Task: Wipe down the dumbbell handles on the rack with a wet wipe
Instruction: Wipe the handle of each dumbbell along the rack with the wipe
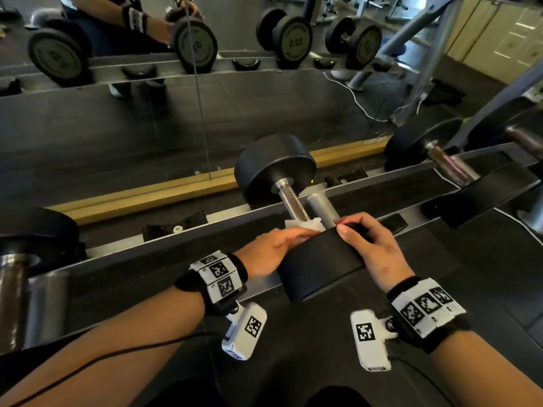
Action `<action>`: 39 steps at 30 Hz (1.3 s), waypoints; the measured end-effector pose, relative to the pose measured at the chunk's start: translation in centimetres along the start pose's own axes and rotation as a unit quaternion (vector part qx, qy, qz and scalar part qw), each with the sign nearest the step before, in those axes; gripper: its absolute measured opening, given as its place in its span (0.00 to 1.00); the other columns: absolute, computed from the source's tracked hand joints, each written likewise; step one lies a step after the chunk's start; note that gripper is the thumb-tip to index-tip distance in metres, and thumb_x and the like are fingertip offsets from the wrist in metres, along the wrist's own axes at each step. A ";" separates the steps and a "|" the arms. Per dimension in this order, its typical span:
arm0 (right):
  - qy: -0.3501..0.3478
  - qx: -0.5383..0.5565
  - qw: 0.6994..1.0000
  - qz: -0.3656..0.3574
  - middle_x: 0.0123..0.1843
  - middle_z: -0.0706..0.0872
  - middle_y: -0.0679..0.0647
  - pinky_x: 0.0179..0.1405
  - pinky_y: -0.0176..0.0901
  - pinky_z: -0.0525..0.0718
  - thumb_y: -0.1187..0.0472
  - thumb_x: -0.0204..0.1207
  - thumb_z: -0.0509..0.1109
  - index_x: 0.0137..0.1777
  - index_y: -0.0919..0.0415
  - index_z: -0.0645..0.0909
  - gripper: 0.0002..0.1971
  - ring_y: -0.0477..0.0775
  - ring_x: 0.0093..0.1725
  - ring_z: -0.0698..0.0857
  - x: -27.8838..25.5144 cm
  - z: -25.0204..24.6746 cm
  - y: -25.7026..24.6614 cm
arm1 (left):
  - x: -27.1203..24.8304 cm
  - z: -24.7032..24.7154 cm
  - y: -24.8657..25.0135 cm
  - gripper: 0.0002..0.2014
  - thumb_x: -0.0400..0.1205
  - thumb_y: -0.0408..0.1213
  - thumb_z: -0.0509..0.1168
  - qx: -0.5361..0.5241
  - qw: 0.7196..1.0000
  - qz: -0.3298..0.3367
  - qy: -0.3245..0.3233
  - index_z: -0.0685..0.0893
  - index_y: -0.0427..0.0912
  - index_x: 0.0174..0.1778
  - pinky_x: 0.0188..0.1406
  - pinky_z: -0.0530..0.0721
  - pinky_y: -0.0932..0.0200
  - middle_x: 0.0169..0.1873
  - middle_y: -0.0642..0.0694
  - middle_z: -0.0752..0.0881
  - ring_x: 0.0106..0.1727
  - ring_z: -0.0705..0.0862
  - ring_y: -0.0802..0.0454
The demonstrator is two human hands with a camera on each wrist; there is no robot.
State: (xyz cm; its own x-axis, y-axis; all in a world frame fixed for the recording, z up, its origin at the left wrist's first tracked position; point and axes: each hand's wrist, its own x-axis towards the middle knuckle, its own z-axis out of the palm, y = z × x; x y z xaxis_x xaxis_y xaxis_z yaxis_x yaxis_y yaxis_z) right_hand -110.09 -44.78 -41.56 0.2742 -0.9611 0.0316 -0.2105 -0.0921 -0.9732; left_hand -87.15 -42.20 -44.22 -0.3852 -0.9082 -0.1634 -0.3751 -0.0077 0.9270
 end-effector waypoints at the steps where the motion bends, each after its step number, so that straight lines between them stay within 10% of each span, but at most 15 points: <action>1: -0.001 0.001 1.000 0.001 0.53 0.88 0.49 0.42 0.30 0.83 0.43 0.70 0.73 0.48 0.45 0.86 0.11 0.44 0.51 0.86 0.0 0.0 -0.1 | -0.2 -0.2 0.4 0.20 0.92 0.36 0.52 -0.043 0.999 0.008 -0.014 0.78 0.66 0.69 0.82 0.71 0.47 0.74 0.50 0.78 0.77 0.76 0.53; 6: 0.000 0.020 1.000 0.008 0.51 0.89 0.51 0.40 0.31 0.84 0.45 0.69 0.74 0.48 0.48 0.86 0.11 0.42 0.47 0.87 0.0 0.2 -0.2 | -0.9 -2.7 2.4 0.19 0.91 0.30 0.51 -0.155 0.980 0.056 0.108 0.76 0.34 0.76 0.61 0.80 0.72 0.72 0.39 0.80 0.62 0.83 0.65; 10: 0.003 0.020 1.000 0.008 0.51 0.89 0.51 0.40 0.30 0.83 0.44 0.69 0.75 0.48 0.48 0.86 0.12 0.41 0.46 0.87 0.0 0.1 -0.2 | -1.1 -5.1 4.1 0.18 0.91 0.34 0.54 -0.192 0.945 0.089 0.249 0.77 0.39 0.76 0.48 0.85 0.68 0.63 0.47 0.84 0.55 0.87 0.59; 13: 0.003 0.023 1.000 0.007 0.52 0.88 0.51 0.40 0.33 0.84 0.44 0.70 0.76 0.48 0.48 0.86 0.12 0.42 0.48 0.87 0.0 0.1 -0.1 | -0.4 -6.0 4.1 0.18 0.92 0.37 0.53 -0.048 0.939 0.121 0.320 0.78 0.50 0.76 0.61 0.80 0.67 0.61 0.57 0.81 0.59 0.80 0.68; 21: 0.012 0.013 1.000 0.007 0.52 0.88 0.49 0.40 0.33 0.84 0.43 0.69 0.76 0.47 0.45 0.86 0.11 0.43 0.48 0.87 0.1 0.1 0.2 | 2.4 -3.5 -0.3 0.23 0.93 0.42 0.50 0.175 0.981 0.020 0.078 0.64 0.67 0.83 0.82 0.66 0.46 0.77 0.44 0.73 0.78 0.70 0.49; 25: 0.016 0.012 1.000 -0.001 0.50 0.89 0.50 0.39 0.32 0.83 0.44 0.69 0.75 0.47 0.46 0.87 0.10 0.42 0.47 0.87 0.1 0.2 0.1 | 1.5 -2.8 -0.6 0.25 0.93 0.45 0.50 0.188 0.980 0.017 0.068 0.55 0.87 0.72 0.77 0.62 0.46 0.66 0.56 0.75 0.73 0.68 0.51; 28: 0.015 0.007 1.000 0.000 0.50 0.89 0.50 0.40 0.33 0.84 0.43 0.69 0.75 0.48 0.45 0.86 0.11 0.44 0.47 0.87 0.0 0.2 0.0 | 0.6 -1.8 -0.4 0.23 0.93 0.46 0.50 0.179 0.983 0.003 0.051 0.57 0.83 0.75 0.75 0.66 0.45 0.61 0.54 0.74 0.66 0.71 0.53; 33: 0.015 0.003 1.000 -0.001 0.48 0.88 0.51 0.40 0.34 0.84 0.43 0.70 0.76 0.47 0.47 0.86 0.11 0.43 0.46 0.86 0.0 0.2 -0.2 | -0.4 -0.9 0.3 0.22 0.93 0.34 0.50 0.000 0.999 0.036 0.010 0.69 0.55 0.82 0.77 0.67 0.71 0.79 0.56 0.71 0.74 0.71 0.74; 39: 0.010 0.011 1.000 -0.009 0.47 0.88 0.51 0.39 0.31 0.83 0.43 0.70 0.77 0.47 0.48 0.86 0.12 0.41 0.45 0.86 -0.1 0.1 -0.2 | -1.0 -0.6 -0.4 0.22 0.92 0.32 0.51 -0.223 0.974 -0.041 0.007 0.78 0.56 0.76 0.82 0.70 0.42 0.78 0.46 0.77 0.77 0.78 0.50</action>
State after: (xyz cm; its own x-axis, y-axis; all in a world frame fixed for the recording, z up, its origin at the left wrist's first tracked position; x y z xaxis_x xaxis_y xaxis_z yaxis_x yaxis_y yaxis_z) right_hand -109.95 -44.65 -41.44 0.2579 -0.9647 0.0531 -0.1849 -0.1032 -0.9773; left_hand -86.15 -41.52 -44.22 -0.3561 -0.9030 -0.2405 0.0004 -0.2575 0.9663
